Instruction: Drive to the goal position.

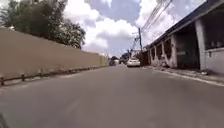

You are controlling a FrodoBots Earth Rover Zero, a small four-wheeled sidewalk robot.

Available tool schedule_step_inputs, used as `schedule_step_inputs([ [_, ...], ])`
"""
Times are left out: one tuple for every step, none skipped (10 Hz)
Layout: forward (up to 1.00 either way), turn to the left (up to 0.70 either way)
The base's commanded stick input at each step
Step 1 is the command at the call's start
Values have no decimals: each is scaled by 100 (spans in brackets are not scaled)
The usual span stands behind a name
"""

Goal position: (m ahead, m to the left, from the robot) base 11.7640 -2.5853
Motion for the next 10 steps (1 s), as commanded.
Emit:
schedule_step_inputs([
  [100, 0],
  [100, 0],
  [100, 0],
  [100, -4],
  [100, -21],
  [100, -8],
  [100, 0],
  [100, 0],
  [100, 0],
  [100, 0],
])
